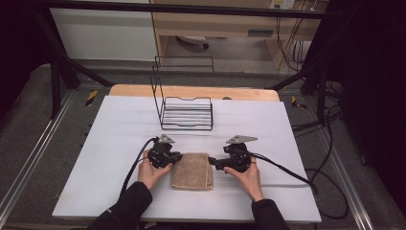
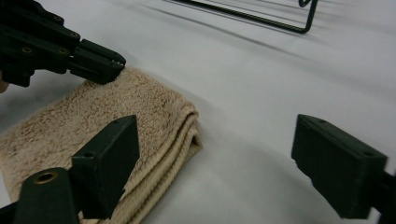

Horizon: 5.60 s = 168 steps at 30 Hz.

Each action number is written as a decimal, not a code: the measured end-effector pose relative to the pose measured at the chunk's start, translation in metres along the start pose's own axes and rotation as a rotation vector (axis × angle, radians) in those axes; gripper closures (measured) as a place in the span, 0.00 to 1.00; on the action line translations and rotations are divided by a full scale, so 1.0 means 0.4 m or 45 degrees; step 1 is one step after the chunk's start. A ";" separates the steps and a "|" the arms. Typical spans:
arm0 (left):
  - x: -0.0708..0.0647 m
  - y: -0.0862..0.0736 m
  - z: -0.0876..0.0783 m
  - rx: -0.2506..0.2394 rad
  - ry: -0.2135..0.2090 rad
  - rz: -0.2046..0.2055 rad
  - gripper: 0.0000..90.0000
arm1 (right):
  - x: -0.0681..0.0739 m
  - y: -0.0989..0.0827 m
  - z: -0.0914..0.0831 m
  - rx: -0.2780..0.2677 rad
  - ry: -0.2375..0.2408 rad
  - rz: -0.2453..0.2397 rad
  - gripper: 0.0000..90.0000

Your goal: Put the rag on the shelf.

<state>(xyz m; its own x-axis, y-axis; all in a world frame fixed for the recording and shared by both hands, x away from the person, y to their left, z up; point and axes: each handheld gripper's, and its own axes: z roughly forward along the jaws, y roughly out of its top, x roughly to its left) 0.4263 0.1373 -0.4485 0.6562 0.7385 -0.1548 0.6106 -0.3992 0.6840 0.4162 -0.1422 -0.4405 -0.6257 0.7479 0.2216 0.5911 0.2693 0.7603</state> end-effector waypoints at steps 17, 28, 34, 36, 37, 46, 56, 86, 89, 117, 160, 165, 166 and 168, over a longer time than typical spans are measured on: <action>0.000 0.000 0.000 -0.002 0.001 0.022 0.90 | 0.038 0.012 0.077 0.071 -0.032 -0.044 0.58; 0.003 0.000 0.000 -0.001 -0.010 0.020 0.90 | 0.042 0.009 0.080 0.120 0.027 0.068 0.80; 0.005 0.000 0.000 0.002 -0.017 0.009 0.90 | 0.042 0.011 0.082 0.133 0.061 0.103 0.89; 0.005 0.000 0.000 0.002 -0.016 0.007 0.90 | 0.041 0.011 0.082 0.132 0.061 0.100 0.90; 0.005 0.000 -0.001 0.002 -0.016 0.007 0.90 | 0.042 0.011 0.081 0.129 0.063 0.101 0.91; 0.014 0.001 -0.006 -0.008 -0.046 -0.027 0.93 | 0.044 0.012 0.075 0.112 0.060 0.090 0.92; 0.012 0.010 -0.048 -0.081 -0.077 -0.018 0.94 | 0.054 0.026 0.038 0.035 0.096 0.070 0.92; -0.046 0.048 -0.168 -0.274 -0.093 0.075 0.95 | 0.080 0.069 -0.070 -0.180 0.129 0.008 0.93; -0.051 0.051 -0.176 -0.287 -0.088 0.088 0.95 | 0.081 0.072 -0.077 -0.197 0.126 -0.008 0.93; -0.066 0.084 -0.253 -0.429 -0.062 0.114 0.95 | 0.133 0.123 -0.153 -0.353 0.103 -0.105 0.93; -0.030 0.200 -0.353 -0.687 0.000 0.115 0.96 | 0.162 0.268 -0.188 -0.582 0.022 -0.168 0.93; -0.026 0.211 -0.363 -0.709 0.003 0.116 0.96 | 0.164 0.287 -0.191 -0.603 0.018 -0.177 0.93; -0.025 0.217 -0.367 -0.712 0.010 0.117 0.95 | 0.164 0.290 -0.192 -0.606 0.017 -0.181 0.93; -0.023 0.222 -0.371 -0.718 0.017 0.121 0.96 | 0.168 0.298 -0.192 -0.611 0.006 -0.191 0.93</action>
<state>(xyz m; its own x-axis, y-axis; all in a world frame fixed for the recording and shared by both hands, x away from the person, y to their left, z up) 0.4089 0.1756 -0.2807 0.6887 0.7219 -0.0674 0.2156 -0.1152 0.9697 0.4056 -0.1065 -0.2879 -0.6890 0.7191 0.0900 0.1942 0.0635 0.9789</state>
